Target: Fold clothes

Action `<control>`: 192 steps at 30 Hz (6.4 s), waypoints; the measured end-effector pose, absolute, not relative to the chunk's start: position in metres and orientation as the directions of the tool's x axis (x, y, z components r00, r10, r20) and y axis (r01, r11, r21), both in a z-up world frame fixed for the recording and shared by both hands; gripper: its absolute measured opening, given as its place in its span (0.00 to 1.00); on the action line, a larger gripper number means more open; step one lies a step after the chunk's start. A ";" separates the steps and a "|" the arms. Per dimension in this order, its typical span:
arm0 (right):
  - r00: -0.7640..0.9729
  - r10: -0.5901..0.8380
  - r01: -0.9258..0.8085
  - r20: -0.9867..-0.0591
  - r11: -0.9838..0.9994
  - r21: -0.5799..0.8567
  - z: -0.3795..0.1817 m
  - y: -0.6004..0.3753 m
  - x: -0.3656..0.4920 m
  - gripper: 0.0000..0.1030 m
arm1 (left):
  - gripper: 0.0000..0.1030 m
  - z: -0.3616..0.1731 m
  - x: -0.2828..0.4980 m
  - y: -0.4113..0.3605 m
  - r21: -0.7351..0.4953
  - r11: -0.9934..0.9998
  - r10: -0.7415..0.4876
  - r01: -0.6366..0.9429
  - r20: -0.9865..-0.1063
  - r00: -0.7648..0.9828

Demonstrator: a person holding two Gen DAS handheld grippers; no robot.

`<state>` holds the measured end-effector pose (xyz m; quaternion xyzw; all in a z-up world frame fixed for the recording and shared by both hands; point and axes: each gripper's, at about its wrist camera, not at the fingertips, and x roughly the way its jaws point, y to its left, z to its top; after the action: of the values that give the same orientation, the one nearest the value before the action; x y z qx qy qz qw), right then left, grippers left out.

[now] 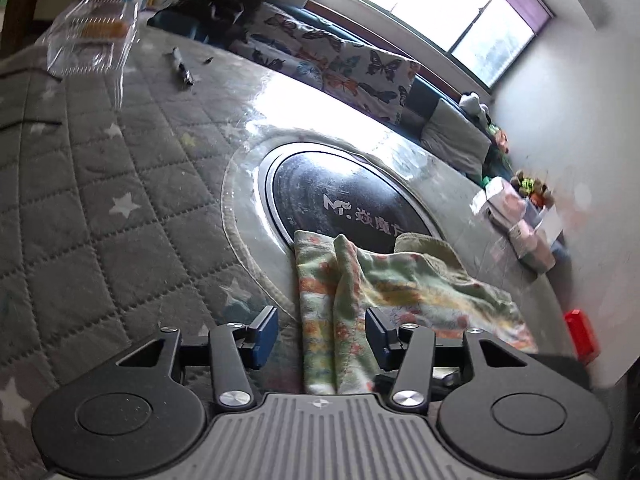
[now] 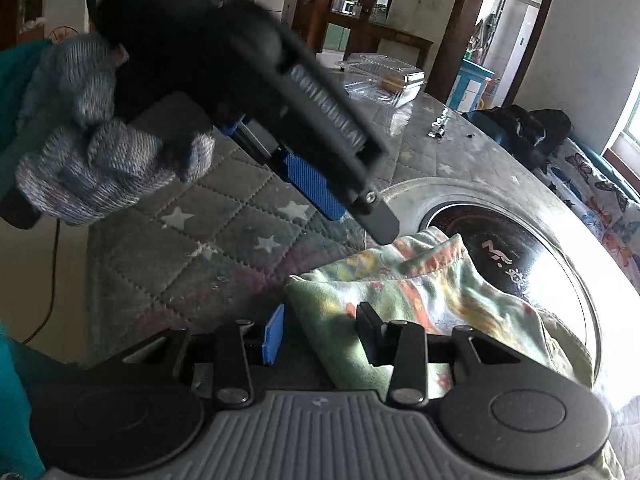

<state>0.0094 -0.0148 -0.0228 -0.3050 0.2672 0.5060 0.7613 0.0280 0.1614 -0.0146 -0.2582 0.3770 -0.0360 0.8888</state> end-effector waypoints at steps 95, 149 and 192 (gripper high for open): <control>0.660 0.422 -0.418 -0.621 0.894 0.162 -0.012 -0.260 0.104 0.31 | 0.12 -0.046 0.067 0.145 -0.657 0.725 -0.389 -0.205 -0.637 0.666; 0.862 0.243 -0.181 -0.445 0.967 0.179 0.046 -0.326 0.133 0.07 | 0.07 0.029 0.147 0.032 -0.511 0.844 -0.455 0.166 -0.514 0.727; 0.732 0.203 -0.167 -0.650 0.979 0.118 -0.033 -0.308 0.236 0.23 | 0.27 -0.009 0.243 -0.080 -0.469 0.848 -0.514 0.246 -0.616 0.596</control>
<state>0.2358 -0.3080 -0.0331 0.0255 0.3523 0.0996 0.9302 0.2434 -0.0796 -0.0092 -0.1704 0.3935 -0.2167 0.8770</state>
